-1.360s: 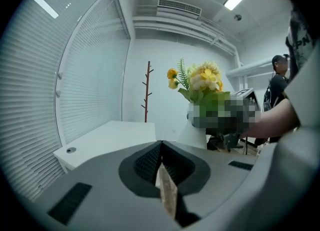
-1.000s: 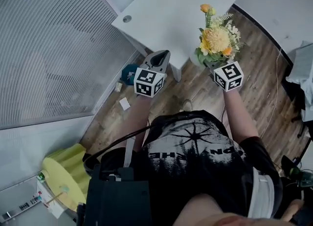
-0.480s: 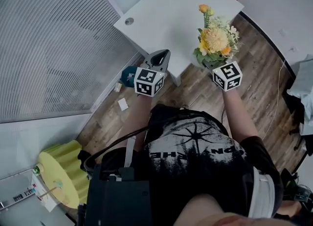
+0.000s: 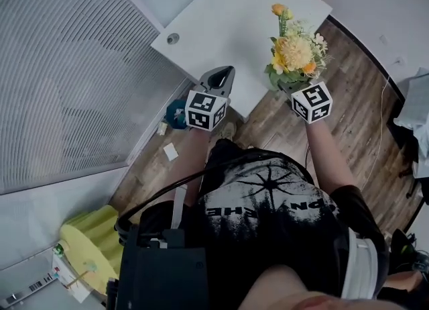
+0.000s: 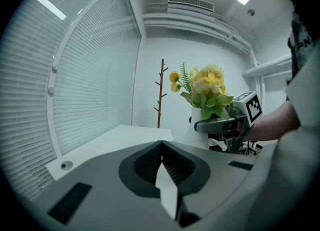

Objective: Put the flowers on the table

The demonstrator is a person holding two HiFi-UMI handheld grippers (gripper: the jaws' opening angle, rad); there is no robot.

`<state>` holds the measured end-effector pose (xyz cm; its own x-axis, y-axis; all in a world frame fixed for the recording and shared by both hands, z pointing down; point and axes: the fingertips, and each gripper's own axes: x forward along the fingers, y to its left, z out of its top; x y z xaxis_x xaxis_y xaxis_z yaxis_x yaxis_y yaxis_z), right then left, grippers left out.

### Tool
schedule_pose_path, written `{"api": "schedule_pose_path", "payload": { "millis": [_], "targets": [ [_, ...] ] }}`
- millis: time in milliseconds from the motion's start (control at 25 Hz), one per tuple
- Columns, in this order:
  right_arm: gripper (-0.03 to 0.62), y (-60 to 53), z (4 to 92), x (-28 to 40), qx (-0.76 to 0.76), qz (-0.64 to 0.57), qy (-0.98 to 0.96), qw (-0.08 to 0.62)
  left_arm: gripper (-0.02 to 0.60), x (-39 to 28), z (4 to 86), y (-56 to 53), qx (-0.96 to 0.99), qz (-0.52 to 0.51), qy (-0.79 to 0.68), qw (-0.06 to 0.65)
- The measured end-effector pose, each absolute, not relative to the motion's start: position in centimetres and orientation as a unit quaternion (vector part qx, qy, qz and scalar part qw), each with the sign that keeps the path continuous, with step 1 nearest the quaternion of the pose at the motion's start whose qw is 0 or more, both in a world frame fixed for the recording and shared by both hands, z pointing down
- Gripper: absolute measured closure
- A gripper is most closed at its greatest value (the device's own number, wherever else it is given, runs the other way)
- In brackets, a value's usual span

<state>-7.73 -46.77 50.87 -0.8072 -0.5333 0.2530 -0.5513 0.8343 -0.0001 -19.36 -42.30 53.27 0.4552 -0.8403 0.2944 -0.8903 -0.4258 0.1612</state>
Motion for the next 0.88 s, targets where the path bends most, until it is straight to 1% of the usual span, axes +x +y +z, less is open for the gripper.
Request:
{"api": "schedule_pose_path", "payload": {
  "millis": [200,440,880],
  "targets": [
    [0.342,-49.4,51.2,-9.3,0.304,0.037,-0.944,0.12,0.569,-21.0,53.4,-45.5,0.851,0.088,-0.498,0.143],
    [0.342,-38.4,49.1,-4.3,0.287,0.018,-0.954,0.089,0.569,-14.7,51.2,-33.6,0.848,0.099,-0.507,0.117],
    [0.342,-38.6,49.3,-5.1,0.292,0.031,-0.951,0.094,0.569,-14.4,51.1,-33.1,0.855,0.129,-0.484,0.134]
  ]
}}
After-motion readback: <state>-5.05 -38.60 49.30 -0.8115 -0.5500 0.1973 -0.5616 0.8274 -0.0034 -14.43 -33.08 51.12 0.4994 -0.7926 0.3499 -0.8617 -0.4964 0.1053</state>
